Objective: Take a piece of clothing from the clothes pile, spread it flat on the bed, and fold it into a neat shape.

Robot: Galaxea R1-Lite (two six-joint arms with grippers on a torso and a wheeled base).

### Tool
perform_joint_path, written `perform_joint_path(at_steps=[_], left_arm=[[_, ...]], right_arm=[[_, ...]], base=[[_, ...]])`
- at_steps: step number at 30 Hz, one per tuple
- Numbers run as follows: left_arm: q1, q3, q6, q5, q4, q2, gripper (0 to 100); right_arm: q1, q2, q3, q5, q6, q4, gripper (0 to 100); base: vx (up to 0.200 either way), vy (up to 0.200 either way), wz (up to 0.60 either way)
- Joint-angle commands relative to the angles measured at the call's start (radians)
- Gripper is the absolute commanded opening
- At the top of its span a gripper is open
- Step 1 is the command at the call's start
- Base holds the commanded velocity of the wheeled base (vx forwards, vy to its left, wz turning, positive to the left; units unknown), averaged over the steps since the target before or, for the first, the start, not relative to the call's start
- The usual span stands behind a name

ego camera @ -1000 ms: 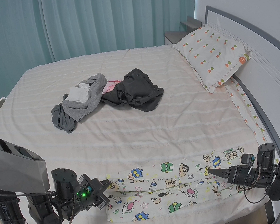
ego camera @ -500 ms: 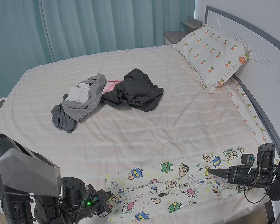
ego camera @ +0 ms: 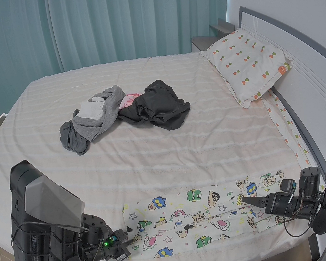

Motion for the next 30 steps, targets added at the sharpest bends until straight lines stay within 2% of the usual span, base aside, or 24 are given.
perform_joint_path(at_steps=[1, 8, 9, 15, 19, 20, 21, 25, 30], left_arm=[[-0.003, 0.008, -0.034, -0.001, -0.001, 0.002, 100], [0.015, 0.034, -0.157, -0.020, 0.000, -0.120, 100], [0.029, 0.039, -0.212, -0.026, 0.000, -0.168, 100], [0.096, 0.059, -0.301, -0.051, 0.002, -0.211, 100], [0.081, 0.062, -0.583, -0.061, 0.005, -0.205, 100], [0.079, 0.060, -0.594, -0.061, 0.006, -0.203, 100], [0.070, 0.057, -0.707, -0.061, 0.008, -0.197, 100], [0.041, 0.052, -0.934, -0.061, 0.006, -0.128, 100], [0.007, 0.028, -1.076, -0.061, 0.000, -0.054, 100]], right_arm=[[0.001, 0.002, 0.018, 0.000, 0.000, -0.015, 100], [0.000, 0.002, 0.018, 0.000, 0.000, -0.015, 100], [0.000, 0.002, 0.018, 0.000, 0.000, -0.015, 100], [0.001, 0.002, 0.018, 0.000, 0.000, -0.015, 100], [0.000, 0.002, 0.018, 0.000, 0.000, -0.015, 100], [0.000, 0.002, 0.018, 0.000, 0.000, -0.015, 100], [0.001, 0.003, 0.018, 0.000, 0.000, -0.015, 100], [0.001, 0.005, 0.018, 0.000, 0.000, -0.015, 100], [0.000, 0.008, 0.018, -0.001, 0.000, -0.015, 100]], base=[[0.000, 0.000, 0.00], [0.000, 0.000, 0.00], [0.000, 0.000, 0.00], [0.000, 0.000, 0.00], [0.000, 0.000, 0.00], [0.000, 0.000, 0.00], [0.000, 0.000, 0.00], [0.000, 0.000, 0.00], [0.000, 0.000, 0.00]])
